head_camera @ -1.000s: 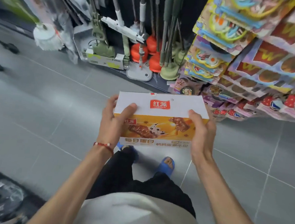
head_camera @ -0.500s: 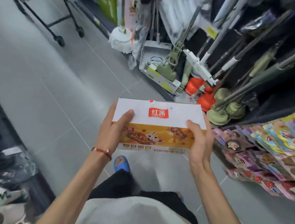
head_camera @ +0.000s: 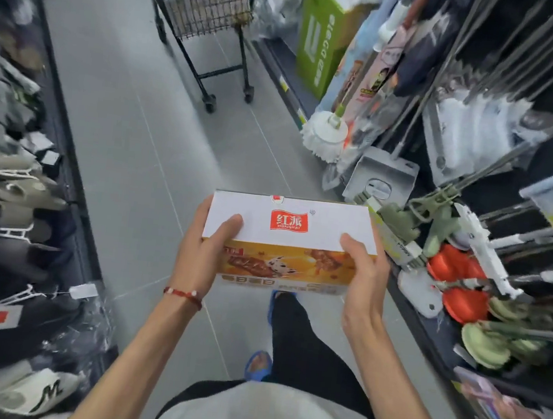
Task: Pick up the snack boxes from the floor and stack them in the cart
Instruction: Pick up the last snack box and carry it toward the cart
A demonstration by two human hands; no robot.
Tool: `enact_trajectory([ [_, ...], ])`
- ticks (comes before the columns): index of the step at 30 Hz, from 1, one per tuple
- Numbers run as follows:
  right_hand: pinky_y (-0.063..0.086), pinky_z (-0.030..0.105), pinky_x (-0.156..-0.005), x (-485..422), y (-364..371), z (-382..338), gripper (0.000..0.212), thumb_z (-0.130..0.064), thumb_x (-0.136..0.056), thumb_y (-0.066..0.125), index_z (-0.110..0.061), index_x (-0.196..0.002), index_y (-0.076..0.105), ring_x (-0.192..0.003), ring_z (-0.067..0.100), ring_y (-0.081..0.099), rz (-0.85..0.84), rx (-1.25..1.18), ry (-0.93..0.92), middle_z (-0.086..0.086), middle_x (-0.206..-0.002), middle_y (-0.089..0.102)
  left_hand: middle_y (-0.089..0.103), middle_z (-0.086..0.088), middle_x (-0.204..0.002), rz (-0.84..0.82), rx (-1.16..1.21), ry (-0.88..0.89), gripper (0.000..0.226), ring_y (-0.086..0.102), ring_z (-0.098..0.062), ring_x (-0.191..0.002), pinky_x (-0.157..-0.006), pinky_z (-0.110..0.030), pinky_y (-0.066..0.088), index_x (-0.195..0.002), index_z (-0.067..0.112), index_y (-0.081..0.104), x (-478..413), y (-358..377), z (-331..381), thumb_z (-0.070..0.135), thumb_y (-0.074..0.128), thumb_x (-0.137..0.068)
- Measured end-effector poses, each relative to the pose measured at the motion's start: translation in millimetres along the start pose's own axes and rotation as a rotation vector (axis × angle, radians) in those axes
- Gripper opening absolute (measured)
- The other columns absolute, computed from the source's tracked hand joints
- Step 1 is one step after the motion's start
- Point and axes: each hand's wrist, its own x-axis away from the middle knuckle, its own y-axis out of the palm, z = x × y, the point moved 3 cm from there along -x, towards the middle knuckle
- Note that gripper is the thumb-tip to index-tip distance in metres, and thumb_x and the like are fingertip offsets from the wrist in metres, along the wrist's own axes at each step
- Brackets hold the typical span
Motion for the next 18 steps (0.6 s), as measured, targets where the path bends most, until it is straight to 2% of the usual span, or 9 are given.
enact_trajectory([
  [8,0.054,0.013,-0.06,-133.4,142.5,-45.4,0.036,-0.016,-0.102,0.062,-0.036,-0.133,0.063,-0.081,-0.004,0.074,-0.179,0.061,0.05,-0.023,-0.093,0.077,0.072,0.004,-0.121,0.222,0.115,-0.047,0.052,0.073,-0.019,-0.103,-0.073,-0.027,0.056,-0.132,0.035,0.055,-124.0,-47.9,60.6,0.049,0.061,-0.082],
  [10,0.056,0.015,-0.063,-158.5,176.0,-59.7,0.038,-0.016,-0.101,0.063,-0.035,-0.134,0.064,-0.086,0.001,0.075,-0.23,0.078,0.054,-0.016,-0.1,0.079,0.072,0.005,-0.122,0.257,0.132,-0.043,0.054,0.073,-0.019,-0.106,-0.077,-0.03,0.057,-0.134,0.033,0.055,-151.1,-60.1,76.7,0.049,0.062,-0.083],
  [13,0.058,0.017,-0.065,-195.5,232.1,-76.4,0.039,-0.019,-0.1,0.065,-0.031,-0.137,0.064,-0.09,0.003,0.075,-0.303,0.116,0.054,-0.008,-0.109,0.079,0.071,0.004,-0.125,0.312,0.157,-0.033,0.051,0.071,-0.021,-0.111,-0.09,-0.043,0.058,-0.135,0.033,0.055,-195.3,-86.5,94.5,0.047,0.062,-0.087],
  [15,0.058,0.019,-0.068,-213.8,264.9,-84.3,0.042,-0.025,-0.097,0.068,-0.031,-0.138,0.063,-0.094,0.006,0.075,-0.344,0.136,0.046,-0.005,-0.113,0.078,0.071,0.003,-0.126,0.335,0.172,-0.032,0.05,0.07,-0.023,-0.113,-0.094,-0.049,0.057,-0.136,0.032,0.056,-220.1,-102.2,101.9,0.046,0.062,-0.088],
  [18,0.06,0.023,-0.07,-246.5,324.2,-89.5,0.041,-0.031,-0.096,0.068,-0.032,-0.137,0.065,-0.097,0.012,0.076,-0.373,0.181,0.058,-0.003,-0.114,0.078,0.071,0.002,-0.126,0.373,0.216,-0.033,0.051,0.071,-0.022,-0.112,-0.091,-0.045,0.059,-0.136,0.031,0.055,-266.6,-132.4,110.7,0.046,0.062,-0.089],
])
